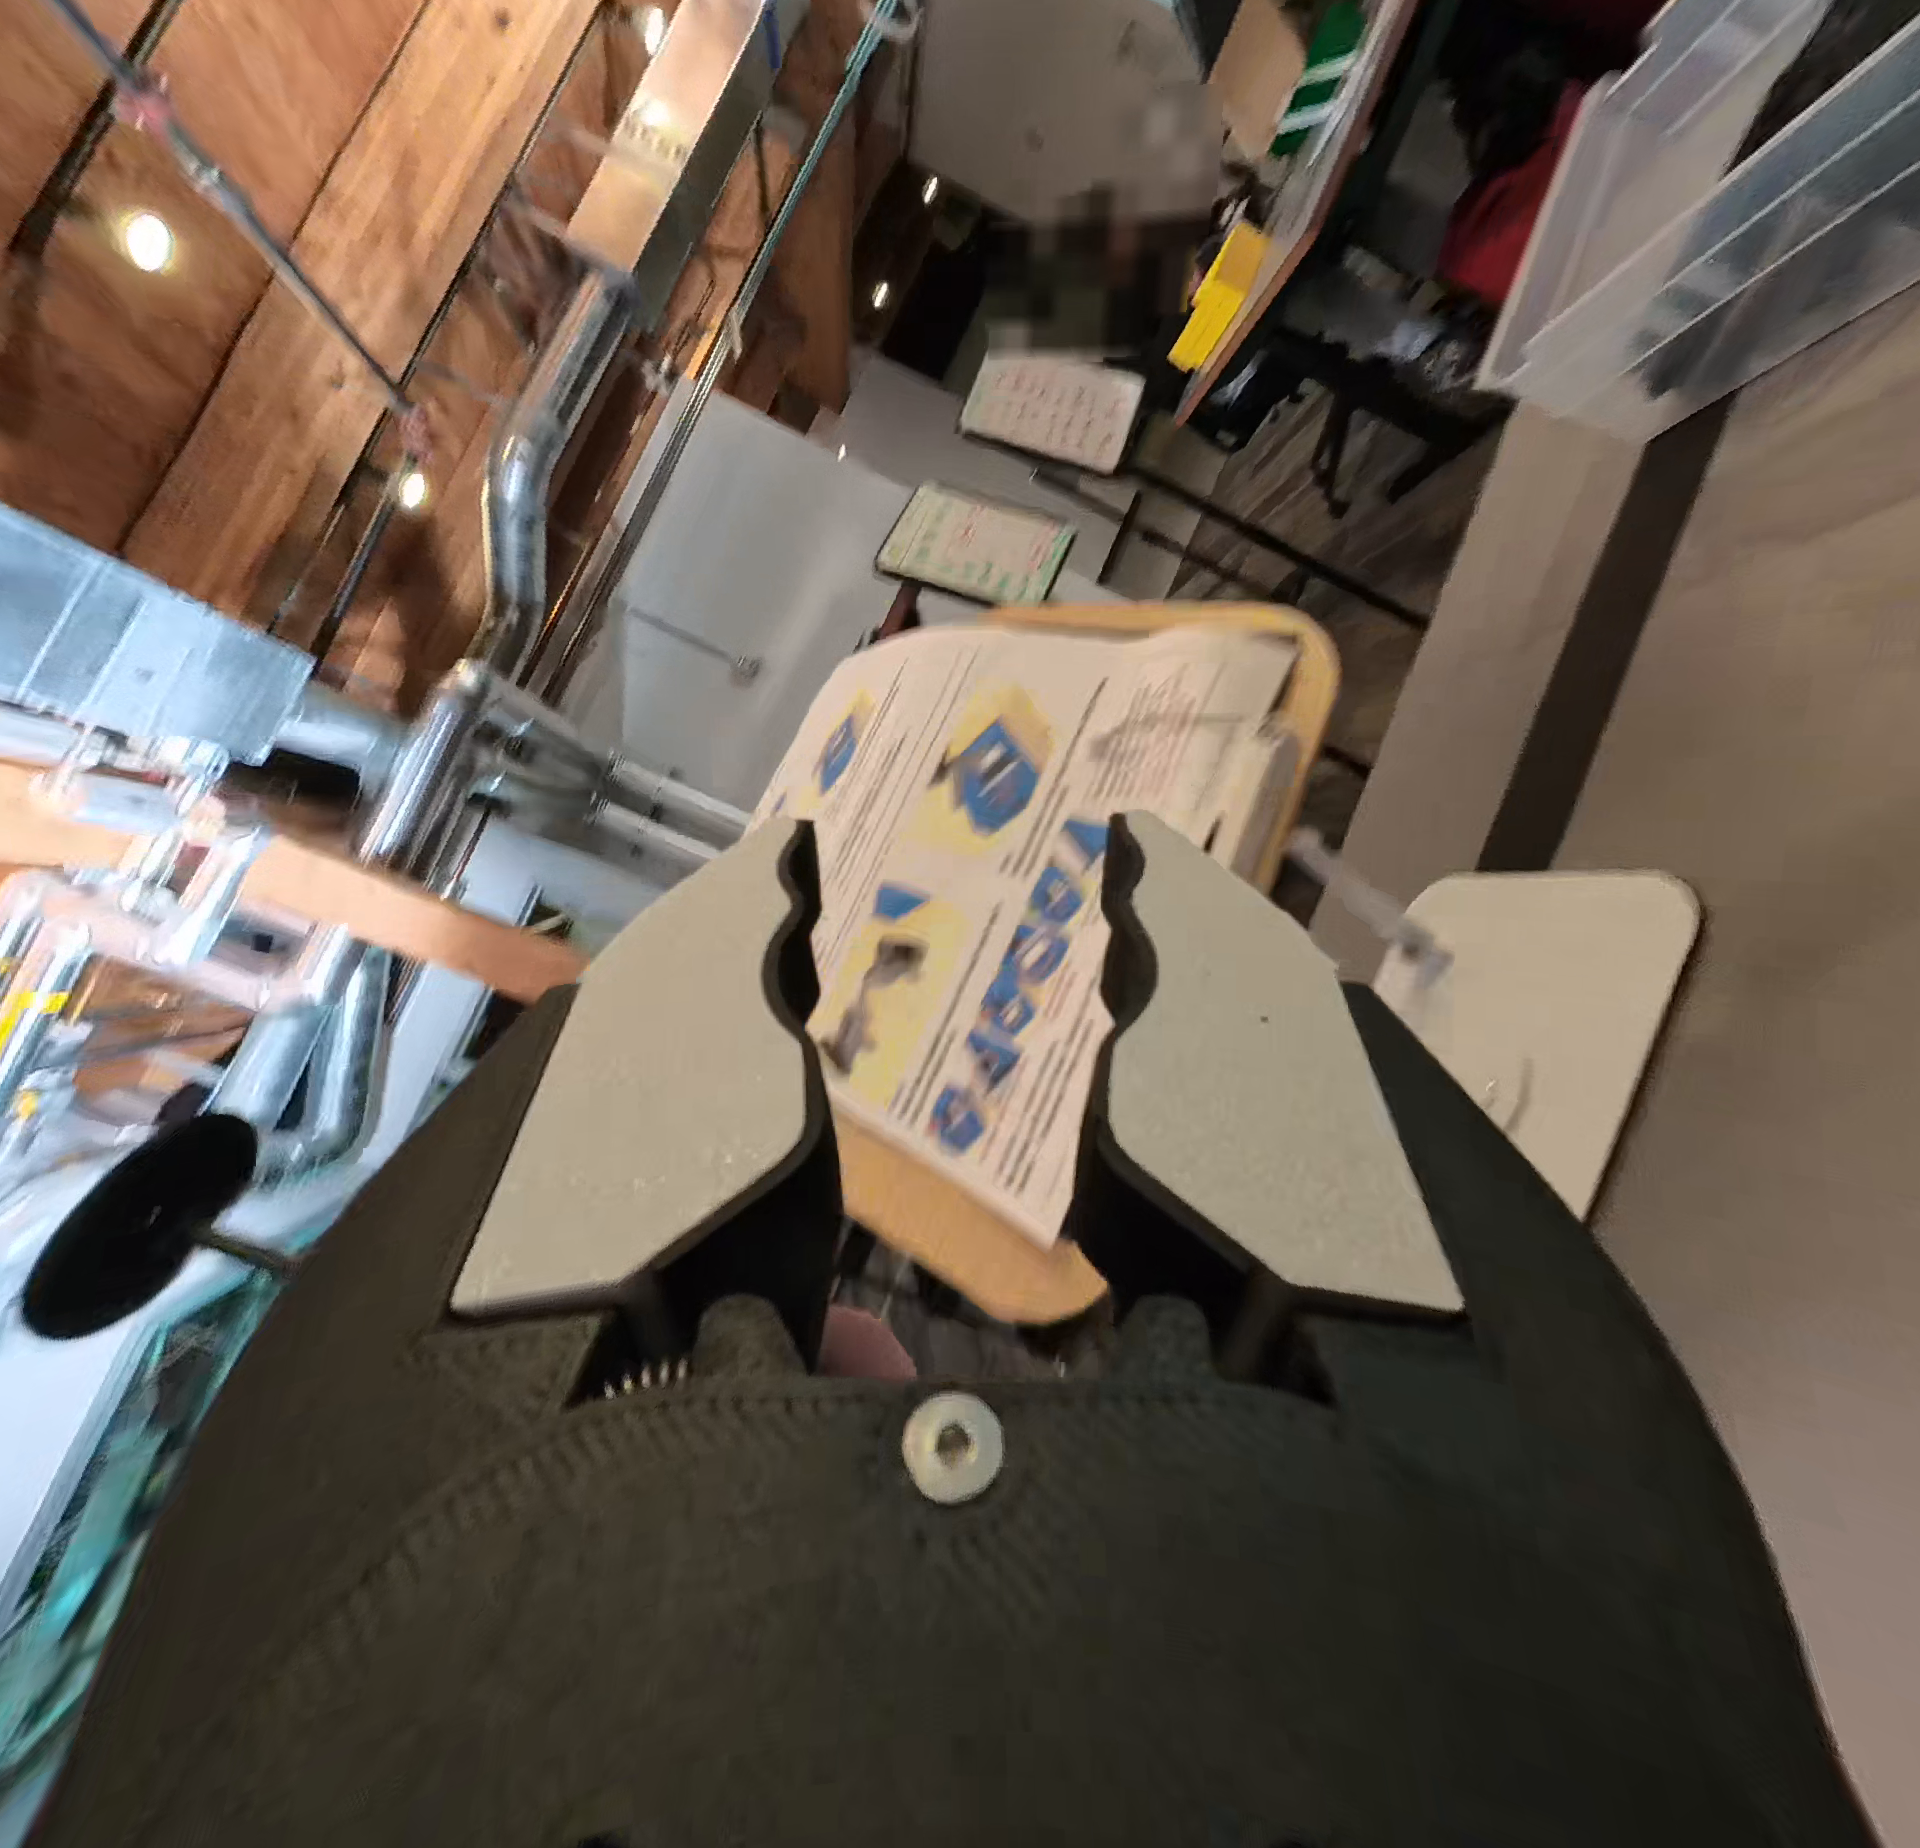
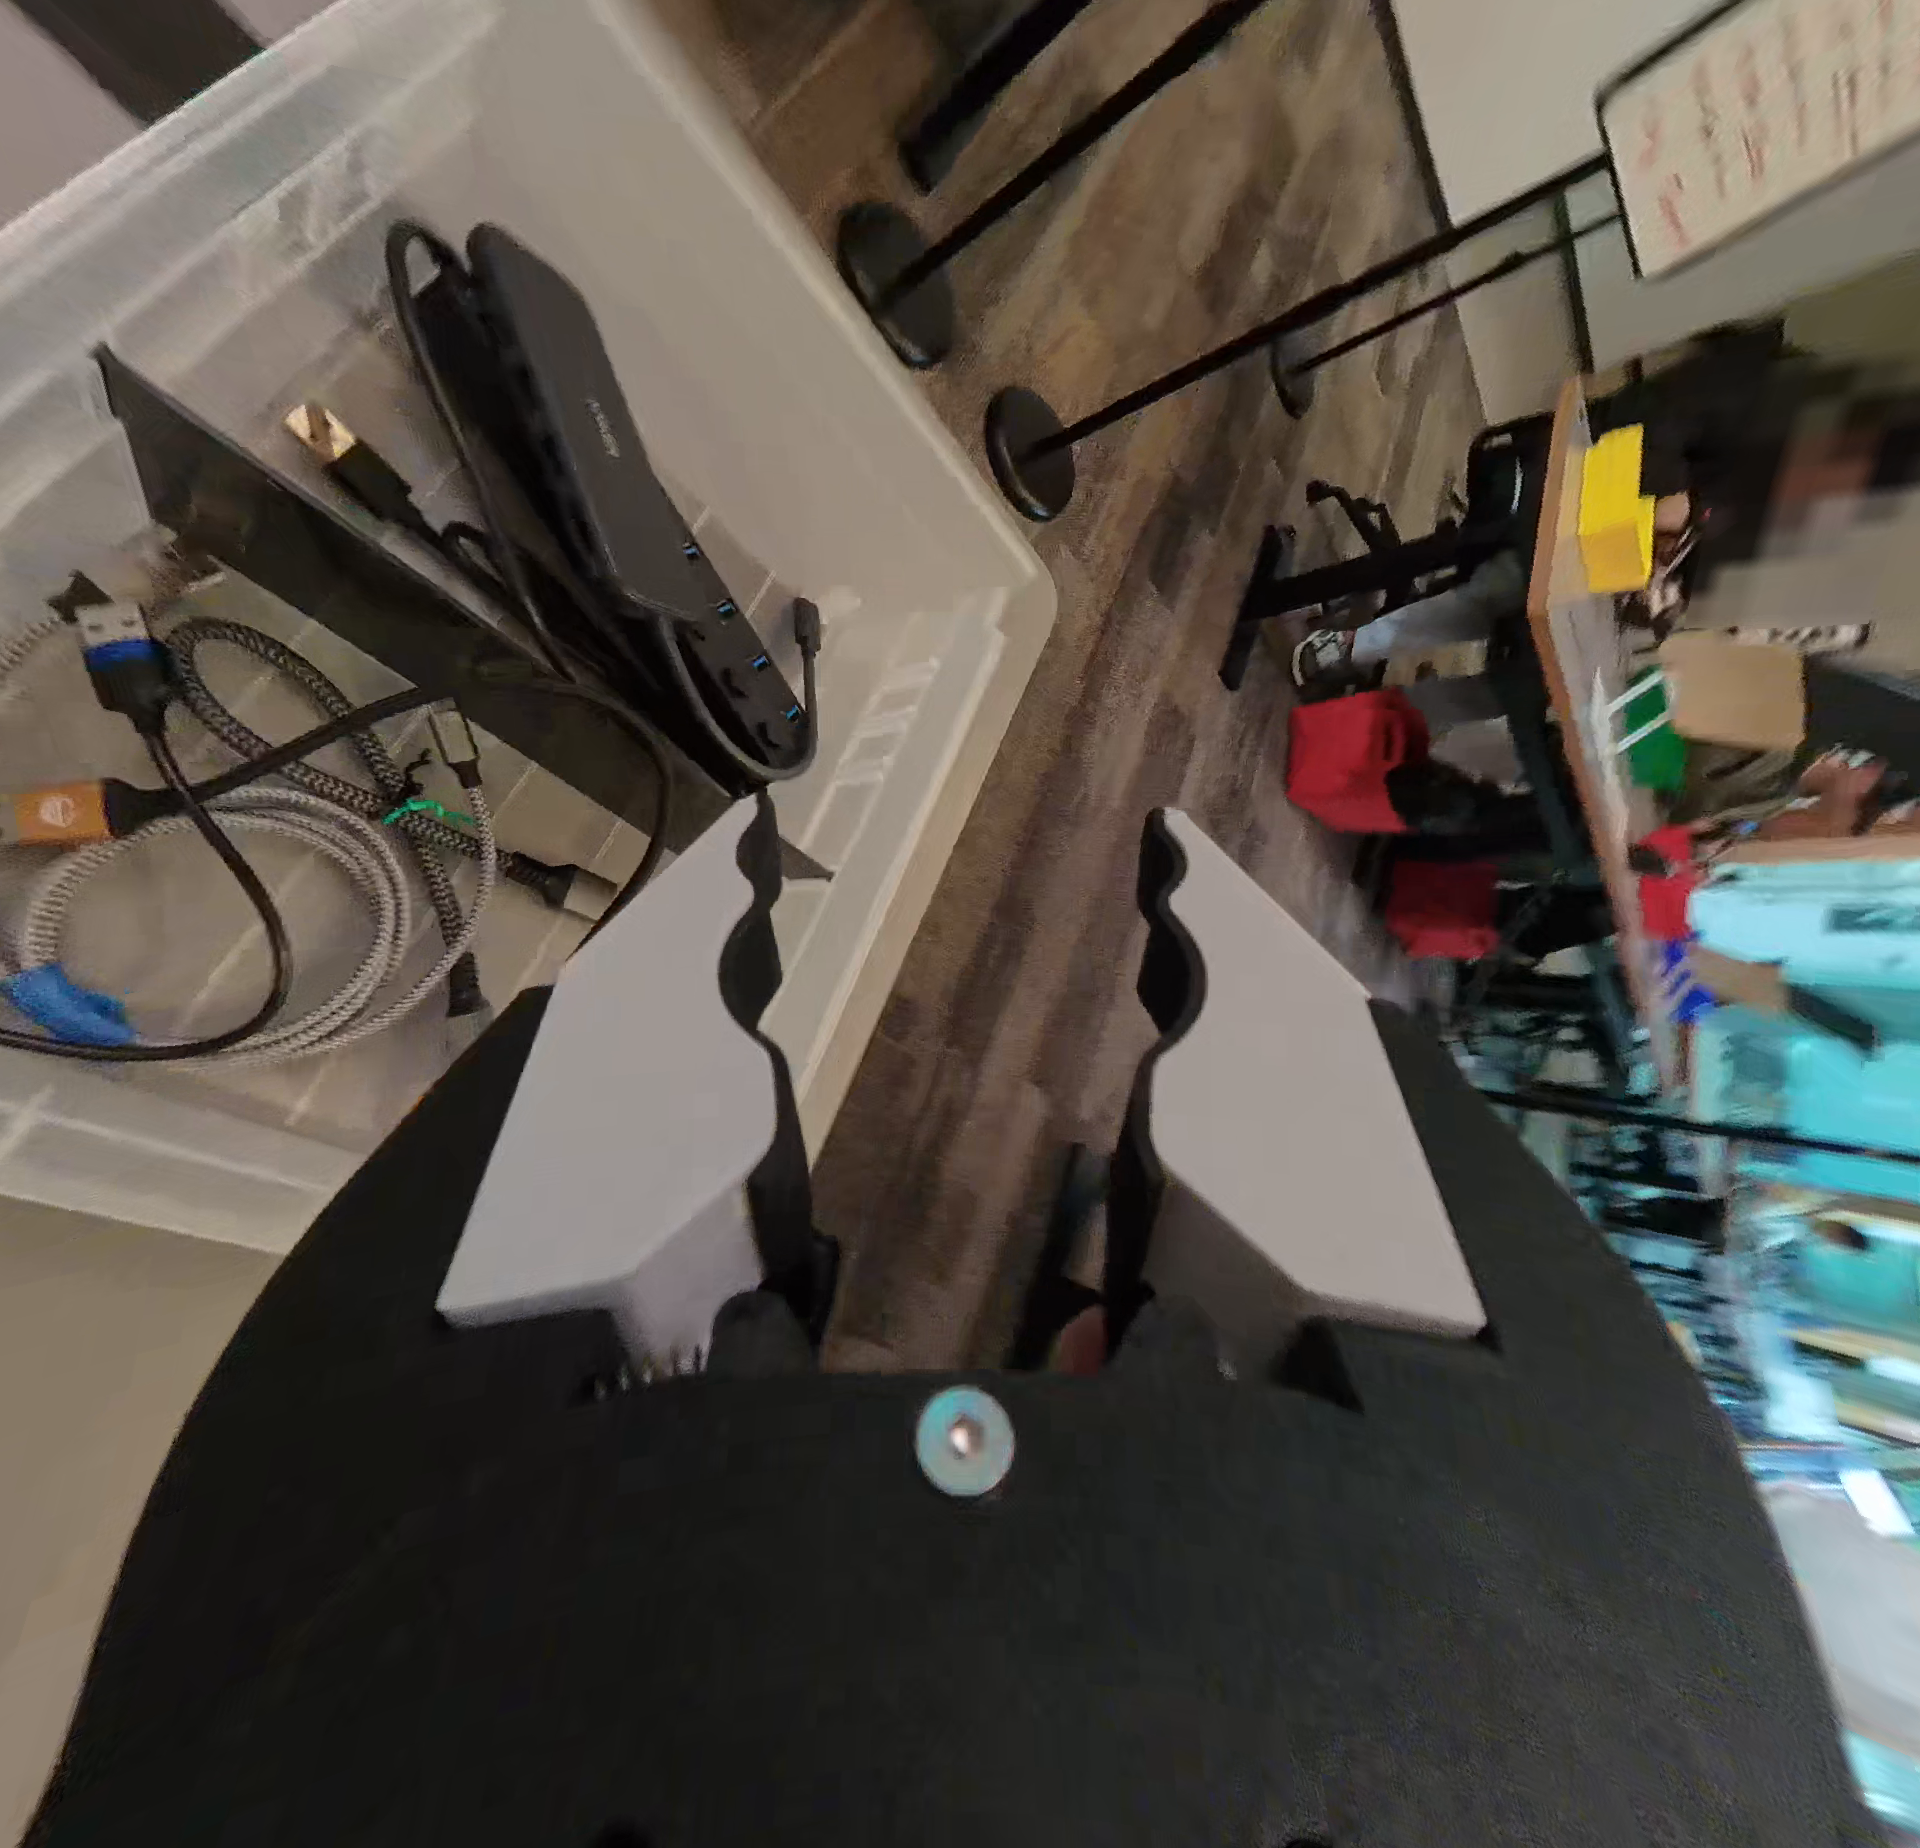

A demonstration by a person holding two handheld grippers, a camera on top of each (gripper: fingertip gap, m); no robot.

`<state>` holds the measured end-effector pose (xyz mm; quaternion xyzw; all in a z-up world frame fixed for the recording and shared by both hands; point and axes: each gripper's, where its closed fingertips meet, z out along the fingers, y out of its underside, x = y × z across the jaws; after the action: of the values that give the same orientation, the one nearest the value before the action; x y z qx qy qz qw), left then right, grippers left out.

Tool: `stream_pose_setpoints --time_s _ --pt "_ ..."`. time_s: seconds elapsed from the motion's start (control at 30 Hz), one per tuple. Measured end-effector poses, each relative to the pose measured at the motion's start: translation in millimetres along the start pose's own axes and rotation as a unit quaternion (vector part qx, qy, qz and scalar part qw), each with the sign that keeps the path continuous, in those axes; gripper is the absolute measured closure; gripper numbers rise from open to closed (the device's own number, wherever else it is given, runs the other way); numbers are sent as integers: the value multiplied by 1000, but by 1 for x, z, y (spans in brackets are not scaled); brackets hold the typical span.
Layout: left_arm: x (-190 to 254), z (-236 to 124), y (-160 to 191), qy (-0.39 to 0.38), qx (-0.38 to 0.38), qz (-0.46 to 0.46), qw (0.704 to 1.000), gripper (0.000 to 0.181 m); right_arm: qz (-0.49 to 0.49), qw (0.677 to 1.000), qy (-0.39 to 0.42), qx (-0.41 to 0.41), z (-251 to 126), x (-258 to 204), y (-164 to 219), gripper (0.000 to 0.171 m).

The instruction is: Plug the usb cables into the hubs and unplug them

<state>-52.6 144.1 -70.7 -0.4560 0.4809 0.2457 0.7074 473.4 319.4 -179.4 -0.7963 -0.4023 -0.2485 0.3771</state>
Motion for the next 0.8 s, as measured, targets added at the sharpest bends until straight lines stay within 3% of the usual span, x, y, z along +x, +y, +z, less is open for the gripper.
stream_pose_setpoints --time_s 0.2,0.47,0.63,0.8 --pt "-70 -67 131 -79 -185 -47 978 118 198 979 4 48 -17 5 66 89" --pt "-93 -197 318 -145 -398 -156 893 104 365 925 -35 95 11 -24 121 81" --pt "-73 -252 397 -151 -460 -253 838 99 391 914 -58 92 27 -46 130 88" --pt "-49 -283 443 -148 -490 -332 792 85 400 910 -49 94 37 -50 131 96"
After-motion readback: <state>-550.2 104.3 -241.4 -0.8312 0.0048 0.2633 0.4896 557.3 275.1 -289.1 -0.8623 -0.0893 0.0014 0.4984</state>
